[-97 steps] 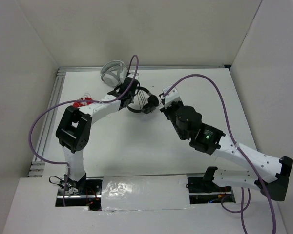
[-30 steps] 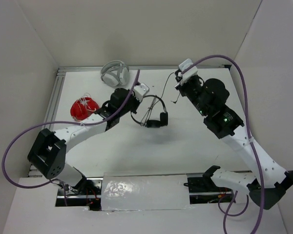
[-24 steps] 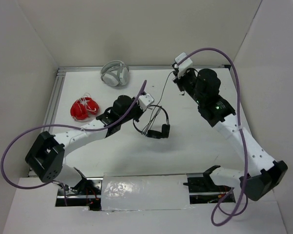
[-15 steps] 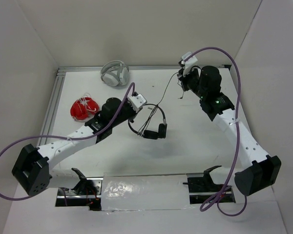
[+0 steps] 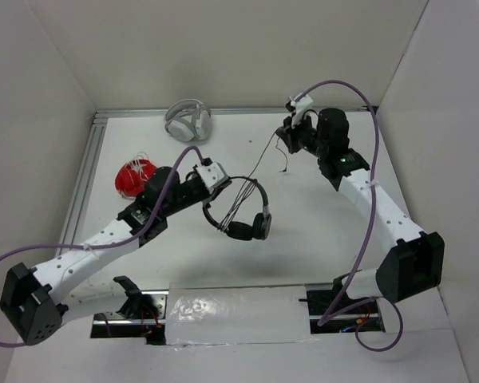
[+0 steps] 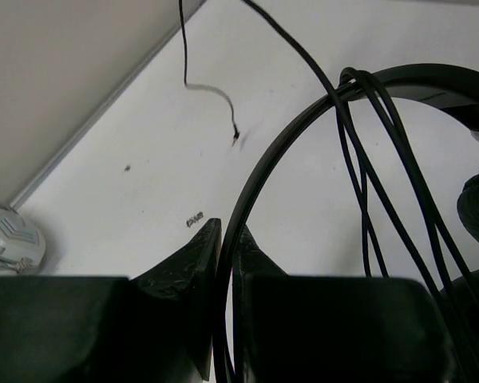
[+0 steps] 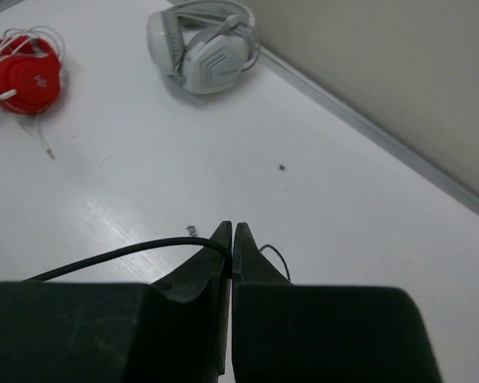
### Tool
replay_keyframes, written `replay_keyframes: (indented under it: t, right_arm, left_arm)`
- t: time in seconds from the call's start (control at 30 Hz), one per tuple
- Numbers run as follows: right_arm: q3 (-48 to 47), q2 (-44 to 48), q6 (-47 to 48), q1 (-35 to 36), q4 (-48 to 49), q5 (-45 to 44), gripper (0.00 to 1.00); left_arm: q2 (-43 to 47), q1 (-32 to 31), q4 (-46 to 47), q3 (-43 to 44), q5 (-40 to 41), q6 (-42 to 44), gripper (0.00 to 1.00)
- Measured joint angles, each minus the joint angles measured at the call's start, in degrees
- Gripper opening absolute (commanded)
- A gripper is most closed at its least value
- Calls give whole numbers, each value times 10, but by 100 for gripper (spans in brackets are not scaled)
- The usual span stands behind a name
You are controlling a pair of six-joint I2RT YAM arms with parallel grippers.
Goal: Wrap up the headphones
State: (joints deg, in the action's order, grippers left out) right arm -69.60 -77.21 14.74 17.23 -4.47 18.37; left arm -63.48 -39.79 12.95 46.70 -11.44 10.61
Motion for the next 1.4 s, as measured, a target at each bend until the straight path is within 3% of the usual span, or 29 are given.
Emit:
replay_keyframes:
  t: [0.33, 0.5, 0.67, 0.9, 1.2, 1.4]
  right_arm:
    - [104, -13, -75, 11, 110, 102, 0]
    - [135, 18, -99, 12, 159, 63, 0]
    - [128, 70, -104, 0, 153, -33, 0]
    - [79, 97, -95, -16, 144, -76, 0]
    - [63, 74, -87, -28, 111, -73, 0]
    - [83, 59, -94, -32, 121, 7, 1]
  left_arm:
    - [77, 5, -81, 89, -6, 0, 0]
    - [80, 5, -116, 110, 14, 2, 0]
    - [80, 5, -141, 108, 37, 12, 0]
    - [78, 5, -143, 98, 49, 9, 0]
    - [78, 5, -142, 95, 49, -4, 0]
    - [78, 5, -130, 97, 0, -23, 0]
